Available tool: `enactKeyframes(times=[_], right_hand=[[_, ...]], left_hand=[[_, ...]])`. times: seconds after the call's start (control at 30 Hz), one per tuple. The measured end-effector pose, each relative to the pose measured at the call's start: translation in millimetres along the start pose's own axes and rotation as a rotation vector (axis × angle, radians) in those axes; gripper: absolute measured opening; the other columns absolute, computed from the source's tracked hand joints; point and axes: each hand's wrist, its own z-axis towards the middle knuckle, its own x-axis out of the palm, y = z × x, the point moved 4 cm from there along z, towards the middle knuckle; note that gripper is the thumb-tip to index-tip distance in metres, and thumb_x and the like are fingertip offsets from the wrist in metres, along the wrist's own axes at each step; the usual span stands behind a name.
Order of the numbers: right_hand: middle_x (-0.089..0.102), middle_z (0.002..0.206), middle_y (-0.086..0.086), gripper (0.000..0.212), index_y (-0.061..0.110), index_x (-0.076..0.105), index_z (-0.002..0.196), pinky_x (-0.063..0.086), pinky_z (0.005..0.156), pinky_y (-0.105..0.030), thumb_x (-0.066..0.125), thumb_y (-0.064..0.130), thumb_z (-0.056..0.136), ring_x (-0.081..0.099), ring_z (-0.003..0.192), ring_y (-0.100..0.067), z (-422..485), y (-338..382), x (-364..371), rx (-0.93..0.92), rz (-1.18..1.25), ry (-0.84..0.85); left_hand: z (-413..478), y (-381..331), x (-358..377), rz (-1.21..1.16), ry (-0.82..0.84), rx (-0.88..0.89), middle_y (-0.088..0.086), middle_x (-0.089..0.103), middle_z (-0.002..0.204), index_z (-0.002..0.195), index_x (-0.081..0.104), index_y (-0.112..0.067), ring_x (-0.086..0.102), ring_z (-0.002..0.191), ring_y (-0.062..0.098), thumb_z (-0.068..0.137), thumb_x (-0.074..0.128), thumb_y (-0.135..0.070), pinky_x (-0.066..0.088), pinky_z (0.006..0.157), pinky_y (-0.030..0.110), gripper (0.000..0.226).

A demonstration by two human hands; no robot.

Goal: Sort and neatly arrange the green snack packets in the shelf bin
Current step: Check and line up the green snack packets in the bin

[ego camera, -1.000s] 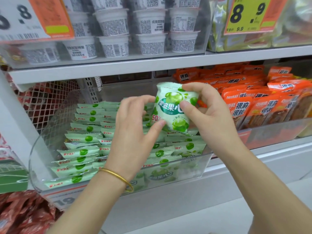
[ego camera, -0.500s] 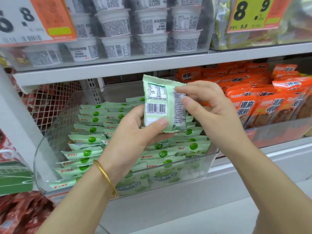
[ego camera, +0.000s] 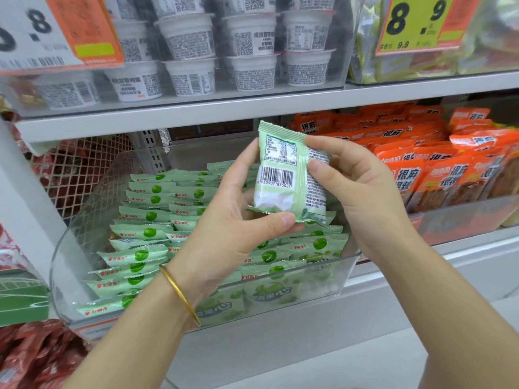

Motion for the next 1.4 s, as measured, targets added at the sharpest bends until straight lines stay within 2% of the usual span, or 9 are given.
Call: enactKeyframes(times=[0.33,0.47,0.6,0.73,0.93,1.1,1.2,1.3,1.4], right_hand=[[0.068,0.102,-0.011,0.026,0.028,0.065,0.098,0.057,0.075,-0.045,0.069,0.018,0.074,0.06,0.092,-0.042,-1.9,2.0,-3.1,0.017,-0.01,-0.012],[0.069,0.1,-0.001,0.026,0.023,0.062,0.098,0.057,0.068,-0.032,0.071,0.007,0.079,0.062,0.079,-0.022,-2.4,5.9,-5.1,0.04,-0.006,0.002],[0.069,0.093,0.008,0.014,0.021,0.064,0.096,0.055,0.063,-0.026,0.062,0.022,0.082,0.065,0.079,-0.011,-3.7,9.2,-8.7,0.066,-0.017,0.045],[0.067,0.096,0.005,0.027,0.019,0.07,0.09,0.057,0.062,-0.032,0.044,0.025,0.087,0.066,0.077,-0.013,-5.7,12.3,-9.2,0.086,0.022,0.108],[0.06,0.093,-0.005,0.044,0.021,0.066,0.108,0.056,0.073,-0.031,0.054,-0.011,0.082,0.062,0.085,-0.01,-11.5,19.4,-8.0,-0.026,-0.175,0.182],[0.048,0.123,0.007,0.023,0.028,0.064,0.092,0.038,0.102,-0.031,0.073,0.029,0.071,0.044,0.121,-0.009,-13.2,31.8,-8.6,-0.281,-0.663,0.183],[0.063,0.11,0.008,0.021,0.025,0.06,0.087,0.045,0.094,-0.037,0.076,0.022,0.073,0.057,0.107,-0.01,-14.4,33.1,-12.4,-0.219,-0.581,0.229],[0.065,0.089,0.009,0.024,0.029,0.059,0.091,0.052,0.075,-0.029,0.074,0.019,0.074,0.061,0.084,-0.008,-15.7,35.3,-19.1,-0.183,-0.495,0.216],[0.064,0.089,0.019,0.033,0.036,0.058,0.094,0.045,0.07,-0.01,0.074,0.012,0.078,0.059,0.082,0.005,-16.7,36.5,-27.0,-0.166,-0.507,0.222]], left_hand=[[1.0,3.8,-5.0,0.041,-0.116,0.002,0.012,0.062,0.118,0.13,0.034,-0.034,0.068,0.093,0.03,0.077,0.061,-0.007,0.058,0.072,0.039,0.065],[3.1,4.1,-8.9,0.058,-0.222,0.011,0.014,0.059,0.118,0.117,0.044,-0.028,0.069,0.083,0.023,0.079,0.06,-0.013,0.056,0.061,0.03,0.043],[3.9,5.9,-11.4,0.063,-0.311,-0.028,0.003,0.063,0.107,0.121,0.049,-0.025,0.063,0.074,0.014,0.095,0.046,-0.007,0.049,0.052,0.023,0.032],[4.3,8.3,-13.5,0.043,-0.415,-0.109,-0.002,0.068,0.102,0.118,0.054,-0.03,0.061,0.069,0.006,0.098,0.04,-0.013,0.046,0.052,0.022,0.03],[3.2,11.5,-8.0,-0.104,-0.45,-0.244,-0.002,0.068,0.071,0.109,0.065,-0.021,0.054,0.05,0.01,0.097,0.039,-0.012,0.04,0.042,0.02,0.031],[3.6,16.6,4.0,-0.202,-0.306,-0.41,0.002,0.058,0.062,0.094,0.071,-0.011,0.046,0.043,0.013,0.093,0.042,-0.011,0.033,0.035,0.017,0.028],[3.5,19.3,4.3,-0.178,-0.304,-0.422,0.003,0.064,0.067,0.096,0.069,-0.012,0.05,0.042,0.015,0.097,0.041,-0.024,0.036,0.035,0.018,0.03],[4.0,19.6,-8.8,0.189,-0.41,-0.293,-0.002,0.069,0.092,0.106,0.063,-0.017,0.06,0.055,0.011,0.1,0.037,-0.03,0.042,0.044,0.023,0.03],[1.0,16.6,-14.7,0.963,-0.312,0.006,-0.008,0.059,0.117,0.119,0.059,-0.023,0.055,0.093,-0.003,0.096,0.046,-0.021,0.045,0.084,0.025,0.026]])
